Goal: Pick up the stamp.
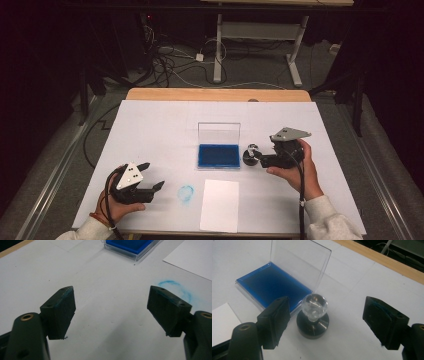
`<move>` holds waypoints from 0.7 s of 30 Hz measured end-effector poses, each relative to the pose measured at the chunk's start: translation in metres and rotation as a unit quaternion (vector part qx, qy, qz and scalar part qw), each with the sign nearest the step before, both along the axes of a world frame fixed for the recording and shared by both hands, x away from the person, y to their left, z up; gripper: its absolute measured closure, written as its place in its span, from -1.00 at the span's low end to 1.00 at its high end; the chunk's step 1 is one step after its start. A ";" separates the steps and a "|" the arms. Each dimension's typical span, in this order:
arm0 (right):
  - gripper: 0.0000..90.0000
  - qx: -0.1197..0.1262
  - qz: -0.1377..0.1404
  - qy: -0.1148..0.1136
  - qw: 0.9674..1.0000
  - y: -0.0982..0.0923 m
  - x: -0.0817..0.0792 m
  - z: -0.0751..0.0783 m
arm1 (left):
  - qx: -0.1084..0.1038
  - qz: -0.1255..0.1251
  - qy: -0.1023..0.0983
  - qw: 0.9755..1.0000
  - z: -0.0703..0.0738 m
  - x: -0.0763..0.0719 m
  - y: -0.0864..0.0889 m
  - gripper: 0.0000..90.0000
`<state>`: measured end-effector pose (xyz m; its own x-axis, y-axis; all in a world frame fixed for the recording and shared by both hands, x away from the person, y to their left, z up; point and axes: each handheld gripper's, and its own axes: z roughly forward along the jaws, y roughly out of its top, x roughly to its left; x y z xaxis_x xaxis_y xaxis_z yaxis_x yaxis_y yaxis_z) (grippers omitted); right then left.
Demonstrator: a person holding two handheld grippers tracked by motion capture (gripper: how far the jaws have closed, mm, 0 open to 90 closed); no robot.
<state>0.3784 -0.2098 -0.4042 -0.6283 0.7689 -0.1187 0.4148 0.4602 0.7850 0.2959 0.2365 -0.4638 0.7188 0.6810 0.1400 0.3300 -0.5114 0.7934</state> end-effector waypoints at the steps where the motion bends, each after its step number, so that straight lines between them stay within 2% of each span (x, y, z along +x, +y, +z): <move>1: -0.50 0.001 0.001 0.005 1.000 0.002 0.003 -0.001 | 0.000 0.000 0.000 1.000 0.000 0.000 0.000 -0.50; 7: -0.45 -0.009 0.003 0.017 1.000 0.009 0.013 -0.009 | 0.002 0.001 0.001 1.000 0.000 -0.001 0.000 -0.50; 8: -0.39 -0.015 0.011 0.027 0.999 0.012 0.016 -0.012 | 0.002 0.000 0.002 1.000 -0.001 -0.001 0.000 -0.50; 15: -0.22 -0.026 0.027 0.051 0.998 0.023 0.023 -0.024 | 0.005 -0.002 0.003 1.000 -0.001 -0.001 0.000 -0.50; 21: -0.03 -0.044 0.026 0.050 0.997 0.028 0.024 -0.029 | 0.008 -0.007 0.006 1.000 -0.002 -0.001 0.000 -0.50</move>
